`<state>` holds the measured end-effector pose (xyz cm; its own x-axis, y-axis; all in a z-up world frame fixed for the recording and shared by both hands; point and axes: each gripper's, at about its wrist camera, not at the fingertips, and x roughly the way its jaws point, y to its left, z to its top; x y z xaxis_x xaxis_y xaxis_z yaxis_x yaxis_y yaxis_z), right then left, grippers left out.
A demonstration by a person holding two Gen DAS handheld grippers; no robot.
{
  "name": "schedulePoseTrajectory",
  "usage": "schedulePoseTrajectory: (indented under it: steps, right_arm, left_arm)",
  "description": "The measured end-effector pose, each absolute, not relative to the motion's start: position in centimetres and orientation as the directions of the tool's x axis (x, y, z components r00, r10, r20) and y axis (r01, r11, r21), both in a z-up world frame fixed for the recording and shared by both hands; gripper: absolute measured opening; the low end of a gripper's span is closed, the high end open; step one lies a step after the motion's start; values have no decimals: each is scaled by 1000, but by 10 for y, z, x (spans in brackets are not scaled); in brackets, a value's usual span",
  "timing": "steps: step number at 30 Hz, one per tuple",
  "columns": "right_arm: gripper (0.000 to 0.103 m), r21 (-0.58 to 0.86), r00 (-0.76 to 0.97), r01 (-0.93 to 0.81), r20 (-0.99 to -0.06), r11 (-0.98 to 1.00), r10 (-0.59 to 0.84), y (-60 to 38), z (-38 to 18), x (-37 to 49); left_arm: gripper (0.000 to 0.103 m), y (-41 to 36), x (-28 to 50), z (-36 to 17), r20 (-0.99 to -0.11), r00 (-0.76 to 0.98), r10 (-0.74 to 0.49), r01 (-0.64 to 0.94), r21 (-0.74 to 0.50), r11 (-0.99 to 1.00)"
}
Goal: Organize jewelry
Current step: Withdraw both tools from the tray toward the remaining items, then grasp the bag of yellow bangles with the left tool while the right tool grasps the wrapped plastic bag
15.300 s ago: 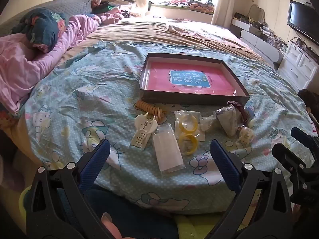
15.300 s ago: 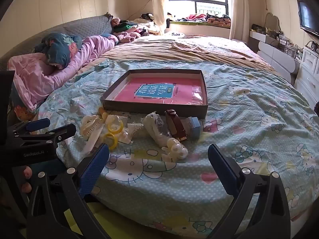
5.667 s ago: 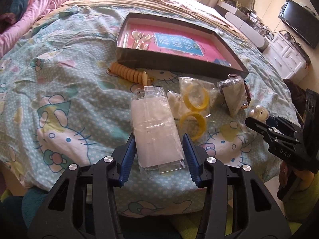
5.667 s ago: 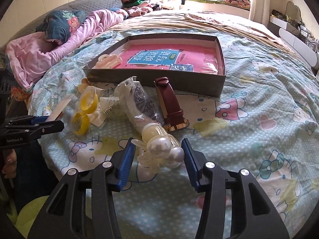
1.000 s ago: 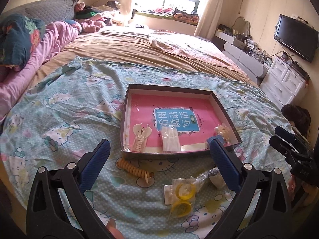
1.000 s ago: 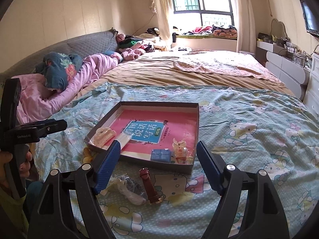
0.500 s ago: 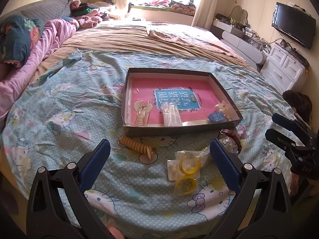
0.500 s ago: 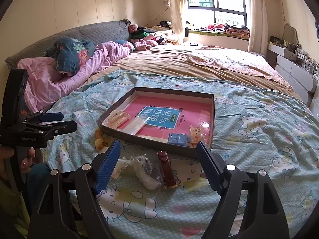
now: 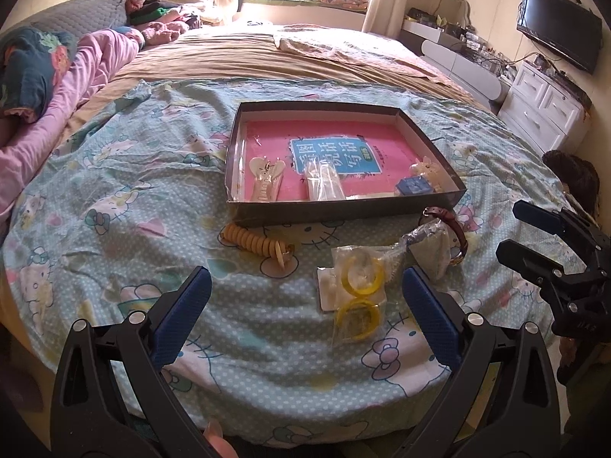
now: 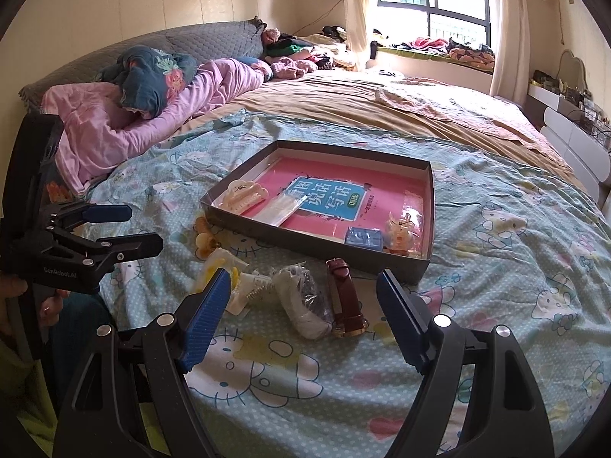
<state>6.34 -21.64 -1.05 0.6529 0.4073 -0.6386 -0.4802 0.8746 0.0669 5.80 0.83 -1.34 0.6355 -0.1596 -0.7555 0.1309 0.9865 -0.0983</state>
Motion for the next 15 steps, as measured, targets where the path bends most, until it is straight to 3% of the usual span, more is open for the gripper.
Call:
schedulePoseTrajectory:
  steps: [8, 12, 15]
  right_arm:
    - [76, 48, 633, -498, -663, 866, 400, -210, -23, 62]
    - [68, 51, 611, -508, -682, 860, 402, -208, -32, 64]
    - [63, 56, 595, -514, -695, 856, 403, -205, -38, 67]
  left_arm:
    - [93, 2, 53, -29, -783, 598, -167, 156, -91, 984]
    - [93, 0, 52, -36, -793, 581, -184, 170, -102, 980]
    - [84, -2, 53, -43, -800, 567, -197, 181, -112, 977]
